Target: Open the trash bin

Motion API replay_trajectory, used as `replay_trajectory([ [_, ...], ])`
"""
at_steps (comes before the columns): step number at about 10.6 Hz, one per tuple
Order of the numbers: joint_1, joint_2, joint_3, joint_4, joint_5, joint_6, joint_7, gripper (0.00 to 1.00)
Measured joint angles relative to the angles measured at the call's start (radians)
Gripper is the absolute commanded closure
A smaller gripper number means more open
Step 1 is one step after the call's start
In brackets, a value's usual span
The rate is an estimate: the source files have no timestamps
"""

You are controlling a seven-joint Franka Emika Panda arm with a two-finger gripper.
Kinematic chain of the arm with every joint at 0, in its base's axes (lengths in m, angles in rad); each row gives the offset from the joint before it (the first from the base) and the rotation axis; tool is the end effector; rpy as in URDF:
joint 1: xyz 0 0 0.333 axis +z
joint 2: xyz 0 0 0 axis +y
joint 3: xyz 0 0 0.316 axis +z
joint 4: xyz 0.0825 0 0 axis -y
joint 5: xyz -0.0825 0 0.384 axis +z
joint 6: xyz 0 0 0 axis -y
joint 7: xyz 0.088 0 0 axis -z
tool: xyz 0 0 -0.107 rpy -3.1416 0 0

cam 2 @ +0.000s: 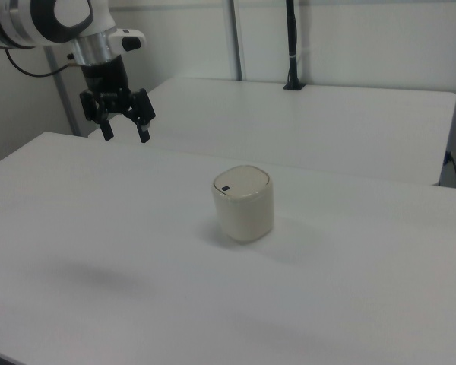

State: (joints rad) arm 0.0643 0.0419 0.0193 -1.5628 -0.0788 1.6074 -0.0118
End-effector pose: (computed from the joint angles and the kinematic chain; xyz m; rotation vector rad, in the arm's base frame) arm 0.5692 0.0393 0.6083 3.0601 0.1503 0.0084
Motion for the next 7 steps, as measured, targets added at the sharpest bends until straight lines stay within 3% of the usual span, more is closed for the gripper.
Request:
replay_trajectory([
  [6, -0.01, 0.0, 0.0, 0.002, 0.0, 0.0, -0.001, 0.0],
  [7, -0.01, 0.0, -0.001, 0.002, 0.0, 0.0, -0.001, 0.07],
])
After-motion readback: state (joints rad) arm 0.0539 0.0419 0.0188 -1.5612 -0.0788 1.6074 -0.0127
